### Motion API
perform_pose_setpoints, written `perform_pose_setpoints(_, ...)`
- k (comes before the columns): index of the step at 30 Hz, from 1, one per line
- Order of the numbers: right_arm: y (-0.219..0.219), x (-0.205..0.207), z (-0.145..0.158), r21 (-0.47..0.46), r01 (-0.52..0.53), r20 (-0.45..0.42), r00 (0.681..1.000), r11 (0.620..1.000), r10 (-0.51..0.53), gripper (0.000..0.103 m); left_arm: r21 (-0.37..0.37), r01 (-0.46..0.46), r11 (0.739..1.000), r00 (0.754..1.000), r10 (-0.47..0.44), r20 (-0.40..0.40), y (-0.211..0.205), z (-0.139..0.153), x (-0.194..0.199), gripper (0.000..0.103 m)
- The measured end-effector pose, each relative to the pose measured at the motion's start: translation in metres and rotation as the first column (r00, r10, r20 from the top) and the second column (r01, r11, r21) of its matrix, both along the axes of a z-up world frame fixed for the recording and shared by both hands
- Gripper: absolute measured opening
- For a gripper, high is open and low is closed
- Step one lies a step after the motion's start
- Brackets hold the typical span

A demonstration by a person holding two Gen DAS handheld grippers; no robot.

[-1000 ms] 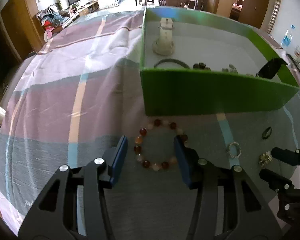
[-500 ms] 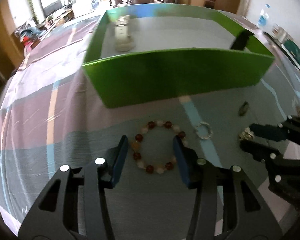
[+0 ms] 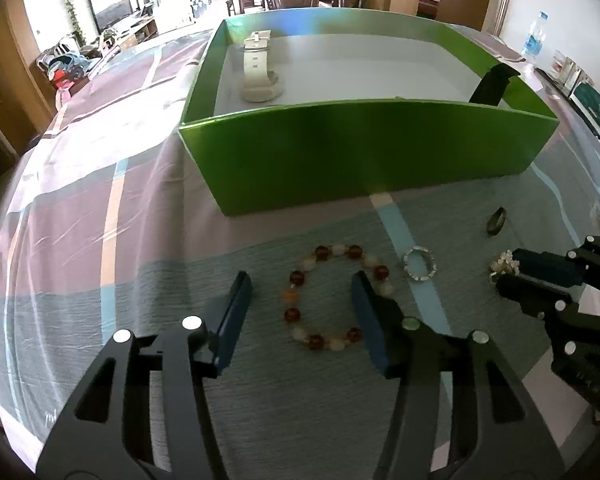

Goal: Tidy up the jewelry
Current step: 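Move the right gripper to the flower charm while the left moves to the red-white bracelet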

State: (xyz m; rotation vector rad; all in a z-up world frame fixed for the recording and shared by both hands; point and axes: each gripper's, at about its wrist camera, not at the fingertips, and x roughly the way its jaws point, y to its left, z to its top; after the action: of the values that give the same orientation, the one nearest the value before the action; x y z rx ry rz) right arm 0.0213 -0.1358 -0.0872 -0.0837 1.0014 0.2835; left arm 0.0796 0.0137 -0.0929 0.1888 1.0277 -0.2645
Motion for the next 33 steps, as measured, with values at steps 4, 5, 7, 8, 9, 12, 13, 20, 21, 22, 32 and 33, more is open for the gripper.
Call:
perform_pose_setpoints(4, -0.007, 0.000, 0.003, 0.011, 0.021, 0.006, 1.000, 1.000, -0.021, 0.019, 0.001, -0.004, 1.000, 1.000, 0.004, 0.001, -0.001, 0.000, 0.001, 0.053)
perform_pose_setpoints(5, -0.009, 0.000, 0.004, 0.014, 0.026, 0.008, 1.000, 1.000, -0.026, 0.019, 0.001, -0.003, 1.000, 1.000, 0.003, 0.001, -0.001, 0.000, 0.002, 0.053)
perform_pose_setpoints(7, -0.012, -0.001, 0.006, 0.019, 0.033, 0.012, 0.999, 0.999, -0.033, 0.019, 0.000, -0.003, 1.000, 1.000, 0.003, 0.000, -0.001, 0.000, 0.002, 0.053)
perform_pose_setpoints(8, -0.013, -0.001, 0.007, 0.022, 0.036, 0.015, 0.999, 0.999, -0.036, 0.019, 0.000, -0.003, 1.000, 1.000, 0.003, 0.000, -0.001, 0.000, 0.002, 0.053)
perform_pose_setpoints(9, -0.014, -0.001, 0.008, 0.025, 0.039, 0.018, 0.999, 0.999, -0.039, 0.019, 0.000, -0.004, 1.000, 1.000, 0.004, 0.000, -0.001, 0.000, 0.002, 0.053)
perform_pose_setpoints(12, -0.017, -0.002, 0.009, 0.031, 0.044, 0.021, 0.999, 0.999, -0.045, 0.018, 0.000, -0.003, 1.000, 1.000, 0.003, 0.000, -0.001, 0.000, 0.002, 0.054)
perform_pose_setpoints(13, -0.017, -0.002, 0.009, 0.032, 0.044, 0.021, 0.999, 0.999, -0.045, 0.018, 0.000, -0.003, 1.000, 1.000, 0.003, 0.000, -0.001, 0.000, 0.002, 0.054)
perform_pose_setpoints(20, -0.017, -0.003, 0.011, 0.041, 0.046, 0.027, 0.999, 0.998, -0.047, 0.016, 0.000, -0.003, 1.000, 1.000, 0.003, 0.000, 0.000, 0.000, 0.002, 0.055)
perform_pose_setpoints(21, -0.017, -0.002, 0.011, 0.041, 0.047, 0.027, 0.998, 0.998, -0.048, 0.015, 0.000, -0.003, 1.000, 1.000, 0.003, 0.000, 0.000, 0.000, 0.002, 0.055)
perform_pose_setpoints(22, -0.017, -0.002, 0.011, 0.042, 0.047, 0.027, 0.998, 0.998, -0.048, 0.015, -0.001, -0.003, 1.000, 1.000, 0.003, 0.001, 0.000, 0.000, 0.002, 0.055)
perform_pose_setpoints(32, -0.012, -0.004, 0.009, 0.037, 0.014, 0.016, 1.000, 0.999, -0.014, 0.015, -0.011, -0.014, 1.000, 1.000, 0.014, 0.006, 0.005, 0.002, 0.005, 0.058)
perform_pose_setpoints(33, -0.012, -0.004, 0.009, 0.040, 0.007, 0.014, 1.000, 0.999, -0.007, 0.016, -0.013, -0.016, 1.000, 1.000, 0.016, 0.007, 0.006, 0.003, 0.006, 0.058)
